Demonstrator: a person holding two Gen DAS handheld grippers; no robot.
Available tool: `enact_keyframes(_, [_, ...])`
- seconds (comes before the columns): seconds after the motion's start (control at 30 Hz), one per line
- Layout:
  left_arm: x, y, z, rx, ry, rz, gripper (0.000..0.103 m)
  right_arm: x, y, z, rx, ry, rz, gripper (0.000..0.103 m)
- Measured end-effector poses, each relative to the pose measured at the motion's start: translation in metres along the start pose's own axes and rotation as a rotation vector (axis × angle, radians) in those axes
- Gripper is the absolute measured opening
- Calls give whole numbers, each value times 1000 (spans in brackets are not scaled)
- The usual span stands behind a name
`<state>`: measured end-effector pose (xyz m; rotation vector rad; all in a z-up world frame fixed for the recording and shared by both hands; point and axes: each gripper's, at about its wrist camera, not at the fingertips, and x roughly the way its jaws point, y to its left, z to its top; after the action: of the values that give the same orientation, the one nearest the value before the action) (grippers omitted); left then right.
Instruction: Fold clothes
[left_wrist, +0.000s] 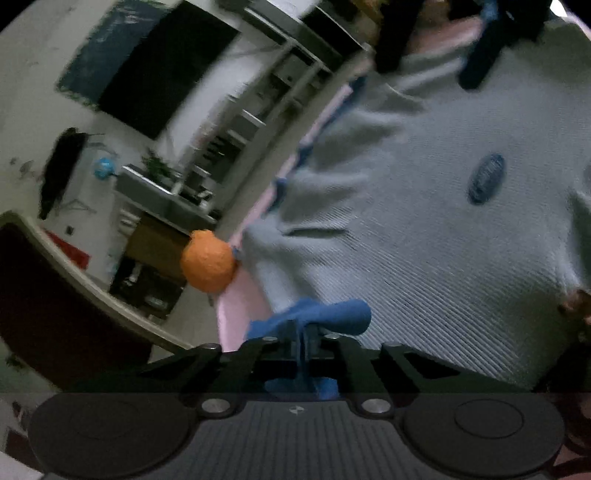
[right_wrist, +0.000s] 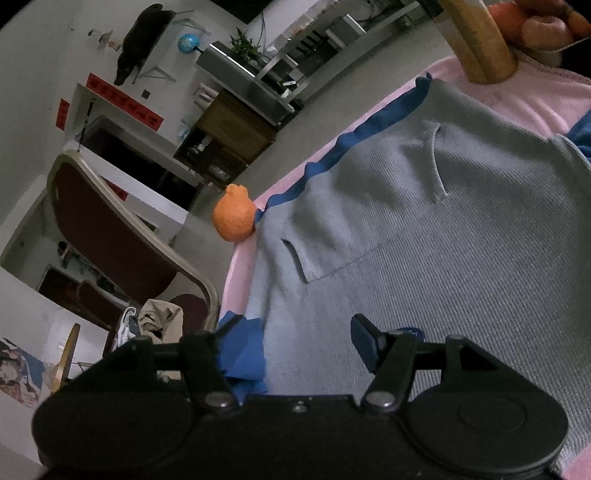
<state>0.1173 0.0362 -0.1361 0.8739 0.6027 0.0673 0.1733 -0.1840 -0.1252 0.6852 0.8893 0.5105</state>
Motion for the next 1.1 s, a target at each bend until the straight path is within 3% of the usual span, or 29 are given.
enact_keyframes(0.07, [-2, 20, -1, -105, -12, 28, 5, -1, 3, -1, -10, -6, -6, 60])
enact_keyframes(0.17, [0, 77, -14, -397, 9, 61, 5, -6, 8, -5, -1, -31, -21, 60])
enact_keyframes(0.3, [2, 173, -74, -860, -4, 79, 4, -14, 21, -12, 74, -70, 13, 60])
enact_keyframes(0.43, [-5, 243, -138, -1167, -95, 122, 3, -8, 61, -18, 56, -92, 52, 61])
enact_keyframes(0.53, [1, 273, -184, -1313, -132, 150, 3, 5, 104, -22, 16, -80, 106, 64])
enact_keyframes(0.67, [16, 290, -244, -1471, -101, 156, 3, 29, 156, -39, -81, -38, 145, 64])
enact_keyframes(0.83, [35, 293, -288, -1566, -46, 119, 4, 59, 183, -64, -135, 32, 143, 64])
enact_keyframes(0.9, [36, 295, -298, -1618, -21, 171, 8, 66, 182, -71, -124, 58, 133, 64])
enact_keyframes(0.97, [26, 300, -310, -1731, 19, 279, 8, 67, 180, -74, -112, 66, 122, 64])
enact_keyframes(1.03, [13, 300, -321, -1831, 40, 356, 16, 65, 177, -76, -99, 65, 114, 64])
enact_keyframes(1.1, [0, 299, -321, -1849, 18, 354, 21, 60, 175, -74, -81, 52, 112, 64])
